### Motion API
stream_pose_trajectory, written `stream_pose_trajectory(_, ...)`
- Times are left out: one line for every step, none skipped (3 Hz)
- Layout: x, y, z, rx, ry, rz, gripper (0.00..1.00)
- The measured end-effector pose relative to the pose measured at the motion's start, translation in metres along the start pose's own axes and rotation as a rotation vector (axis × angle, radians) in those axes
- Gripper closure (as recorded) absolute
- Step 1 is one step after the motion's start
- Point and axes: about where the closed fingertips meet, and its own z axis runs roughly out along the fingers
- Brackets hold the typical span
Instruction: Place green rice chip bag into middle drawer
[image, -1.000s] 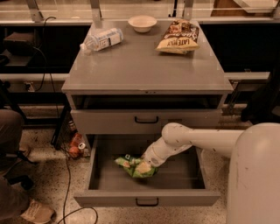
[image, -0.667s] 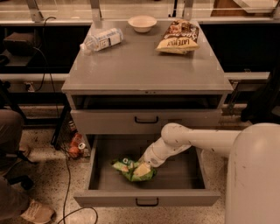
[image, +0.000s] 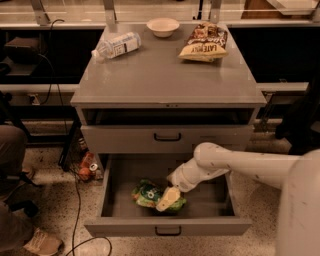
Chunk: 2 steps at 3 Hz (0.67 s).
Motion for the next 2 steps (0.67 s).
stream_pose_trajectory(0.015,-0.006,-0.041,0.093,-0.040,0.042,0.00)
stream_pose_trajectory(0.037,-0.009,-0.094,0.196,-0.100,0.099,0.00)
